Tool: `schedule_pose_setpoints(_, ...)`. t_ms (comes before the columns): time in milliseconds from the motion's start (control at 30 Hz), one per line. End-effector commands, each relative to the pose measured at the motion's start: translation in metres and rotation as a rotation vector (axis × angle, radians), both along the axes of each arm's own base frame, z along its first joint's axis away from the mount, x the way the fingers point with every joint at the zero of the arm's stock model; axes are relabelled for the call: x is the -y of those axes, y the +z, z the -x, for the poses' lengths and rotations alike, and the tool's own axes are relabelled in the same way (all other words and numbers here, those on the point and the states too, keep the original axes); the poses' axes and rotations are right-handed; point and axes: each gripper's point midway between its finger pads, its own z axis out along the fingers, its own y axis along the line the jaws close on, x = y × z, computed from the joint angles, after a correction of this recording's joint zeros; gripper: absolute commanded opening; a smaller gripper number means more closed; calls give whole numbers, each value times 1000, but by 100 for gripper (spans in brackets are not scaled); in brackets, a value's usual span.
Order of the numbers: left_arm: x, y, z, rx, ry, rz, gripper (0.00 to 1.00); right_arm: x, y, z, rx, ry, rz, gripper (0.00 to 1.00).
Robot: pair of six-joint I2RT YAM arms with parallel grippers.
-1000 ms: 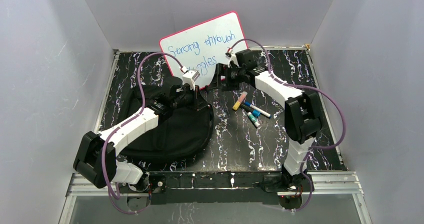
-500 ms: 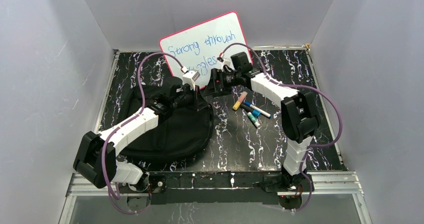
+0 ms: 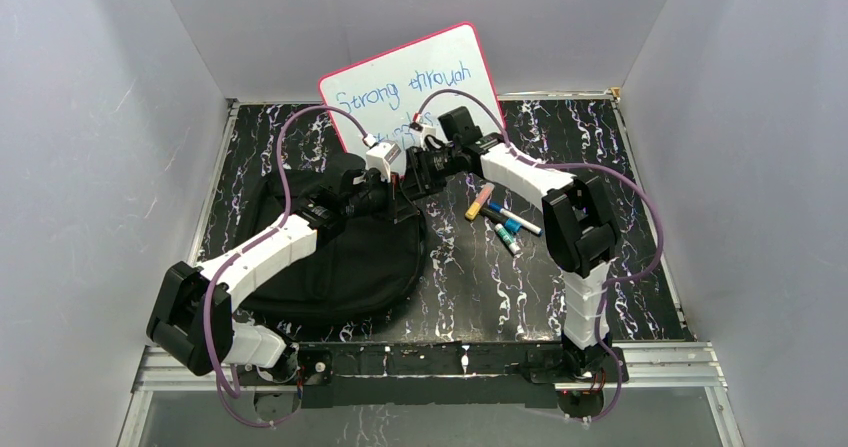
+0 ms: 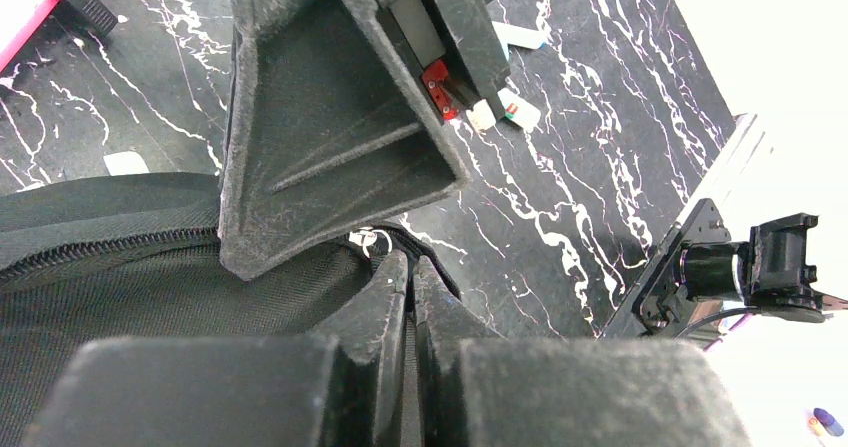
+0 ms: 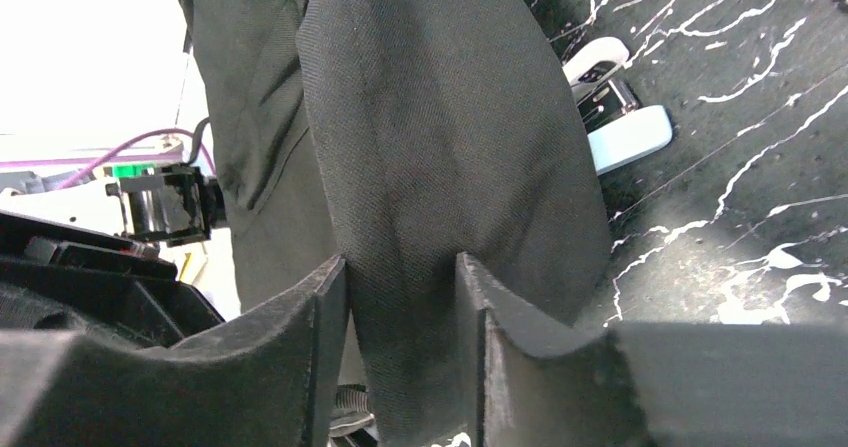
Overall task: Pack the student bag
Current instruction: Zip the student bag at the center of the board.
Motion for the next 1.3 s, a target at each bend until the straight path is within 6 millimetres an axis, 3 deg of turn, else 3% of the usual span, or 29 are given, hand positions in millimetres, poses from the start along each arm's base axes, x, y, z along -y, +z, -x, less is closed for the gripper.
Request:
schedule_pose_setpoints(0, 5, 15, 1, 28, -30, 14, 0, -5, 13, -5, 43, 23, -22, 41)
schedule_pose_setpoints(167, 4, 17, 3, 12, -33, 4, 0, -8, 18, -11, 63, 15, -43, 17)
schedule_pose_setpoints(333, 6, 20, 11, -22, -65, 2, 0, -13, 22, -18, 61, -4, -51, 1)
schedule_pose_setpoints(800, 21, 30, 39, -67, -151, 16, 0, -8, 28, -43, 31, -78, -73, 0)
schedule_pose_setpoints(1267, 1, 20, 84, -154, -157, -24, 0, 7, 33, -65, -2, -147, -100, 0)
